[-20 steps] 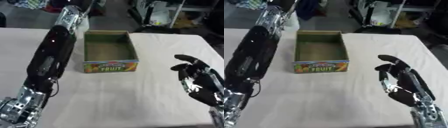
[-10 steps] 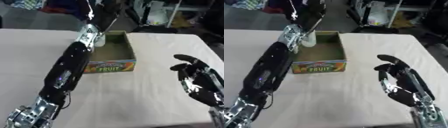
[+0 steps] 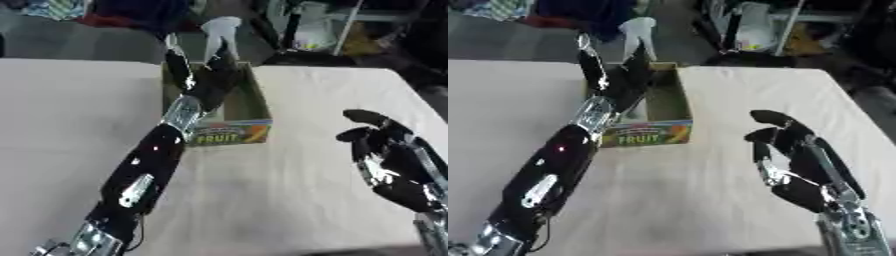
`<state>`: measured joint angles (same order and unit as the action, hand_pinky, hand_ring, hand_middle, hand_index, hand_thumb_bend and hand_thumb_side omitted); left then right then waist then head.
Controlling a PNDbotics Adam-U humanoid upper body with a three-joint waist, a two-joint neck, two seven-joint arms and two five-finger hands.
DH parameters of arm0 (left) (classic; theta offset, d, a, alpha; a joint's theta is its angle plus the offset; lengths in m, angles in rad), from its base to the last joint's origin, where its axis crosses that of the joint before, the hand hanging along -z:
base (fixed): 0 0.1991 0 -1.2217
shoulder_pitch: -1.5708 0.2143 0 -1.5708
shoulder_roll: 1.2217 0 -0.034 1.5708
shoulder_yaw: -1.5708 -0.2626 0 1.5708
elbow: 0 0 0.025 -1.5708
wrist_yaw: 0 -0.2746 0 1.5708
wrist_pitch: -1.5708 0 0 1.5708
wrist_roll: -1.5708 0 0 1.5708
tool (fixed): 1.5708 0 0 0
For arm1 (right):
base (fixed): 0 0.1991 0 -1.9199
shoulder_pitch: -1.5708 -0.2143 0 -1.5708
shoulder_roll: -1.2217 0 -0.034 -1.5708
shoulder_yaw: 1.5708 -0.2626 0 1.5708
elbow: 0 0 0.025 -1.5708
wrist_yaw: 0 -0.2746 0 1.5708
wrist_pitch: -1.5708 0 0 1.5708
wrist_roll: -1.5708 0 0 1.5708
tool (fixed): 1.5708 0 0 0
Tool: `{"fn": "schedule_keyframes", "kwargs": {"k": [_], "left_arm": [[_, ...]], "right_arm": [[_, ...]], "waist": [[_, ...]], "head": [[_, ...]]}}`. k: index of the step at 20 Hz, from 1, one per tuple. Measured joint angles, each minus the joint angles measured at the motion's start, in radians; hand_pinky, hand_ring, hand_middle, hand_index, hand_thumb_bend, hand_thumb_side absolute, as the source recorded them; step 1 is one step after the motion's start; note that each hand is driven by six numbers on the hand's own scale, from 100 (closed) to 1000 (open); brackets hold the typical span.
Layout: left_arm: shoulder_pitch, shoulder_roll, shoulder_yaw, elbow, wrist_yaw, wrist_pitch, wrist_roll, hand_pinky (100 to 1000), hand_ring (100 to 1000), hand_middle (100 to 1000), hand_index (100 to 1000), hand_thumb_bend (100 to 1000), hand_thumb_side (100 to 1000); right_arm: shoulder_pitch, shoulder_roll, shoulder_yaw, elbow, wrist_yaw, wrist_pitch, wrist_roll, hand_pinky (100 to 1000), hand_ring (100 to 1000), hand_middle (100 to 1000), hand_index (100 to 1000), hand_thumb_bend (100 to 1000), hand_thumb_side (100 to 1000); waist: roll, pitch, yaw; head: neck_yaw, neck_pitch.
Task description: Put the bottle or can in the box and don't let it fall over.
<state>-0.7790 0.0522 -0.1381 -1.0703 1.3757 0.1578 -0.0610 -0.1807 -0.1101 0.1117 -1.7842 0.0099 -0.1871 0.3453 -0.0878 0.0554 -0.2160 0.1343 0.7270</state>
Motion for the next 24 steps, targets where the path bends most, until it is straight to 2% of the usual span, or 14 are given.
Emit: {"fn": "schedule_keyframes", "kwargs": {"k": [4, 7, 12, 16, 18, 21, 24], "left_arm": [[0.035, 0.000, -0.021, 0.017, -0.053, 0.033, -0.007, 100, 100, 157, 970, 703, 959], [0.060, 0.002, -0.050, 0.019, -0.100, 0.066, -0.021, 100, 100, 159, 968, 652, 1000], [0.088, 0.043, -0.119, -0.034, -0.173, 0.133, -0.072, 100, 100, 163, 968, 561, 1000], [0.092, 0.098, -0.181, -0.139, -0.192, 0.183, -0.123, 100, 100, 168, 968, 502, 1000], [0.093, 0.125, -0.201, -0.209, -0.181, 0.197, -0.141, 100, 100, 171, 969, 471, 1000], [0.093, 0.160, -0.215, -0.319, -0.136, 0.200, -0.149, 100, 100, 177, 970, 425, 998], [0.096, 0.198, -0.221, -0.449, -0.072, 0.195, -0.151, 100, 100, 184, 972, 393, 969]], "right_arm": [[0.005, 0.000, 0.000, 0.004, 0.003, 0.000, 0.000, 771, 687, 823, 808, 100, 254], [0.005, 0.000, -0.001, 0.006, 0.004, 0.000, -0.001, 771, 678, 818, 808, 100, 253], [0.005, 0.000, -0.001, 0.006, 0.004, -0.002, 0.003, 764, 633, 778, 769, 100, 256], [0.005, 0.000, 0.000, 0.006, -0.009, -0.007, 0.024, 762, 645, 748, 738, 100, 257], [0.005, 0.000, 0.001, 0.006, -0.017, -0.010, 0.037, 765, 658, 775, 710, 100, 256], [0.005, 0.000, 0.000, 0.006, -0.020, -0.012, 0.044, 769, 670, 812, 775, 100, 254], [0.005, 0.000, -0.001, 0.006, -0.019, -0.006, 0.031, 769, 673, 817, 783, 100, 254]], "waist": [[0.000, 0.000, 0.008], [0.000, 0.000, 0.013], [0.000, 0.000, 0.018], [0.001, 0.000, 0.019], [0.001, 0.000, 0.020], [0.002, 0.000, 0.025], [0.002, 0.000, 0.029]], "head": [[-0.006, 0.000], [-0.010, 0.000], [-0.014, 0.000], [-0.015, 0.000], [-0.017, 0.000], [-0.020, 0.000], [-0.023, 0.000]]}}
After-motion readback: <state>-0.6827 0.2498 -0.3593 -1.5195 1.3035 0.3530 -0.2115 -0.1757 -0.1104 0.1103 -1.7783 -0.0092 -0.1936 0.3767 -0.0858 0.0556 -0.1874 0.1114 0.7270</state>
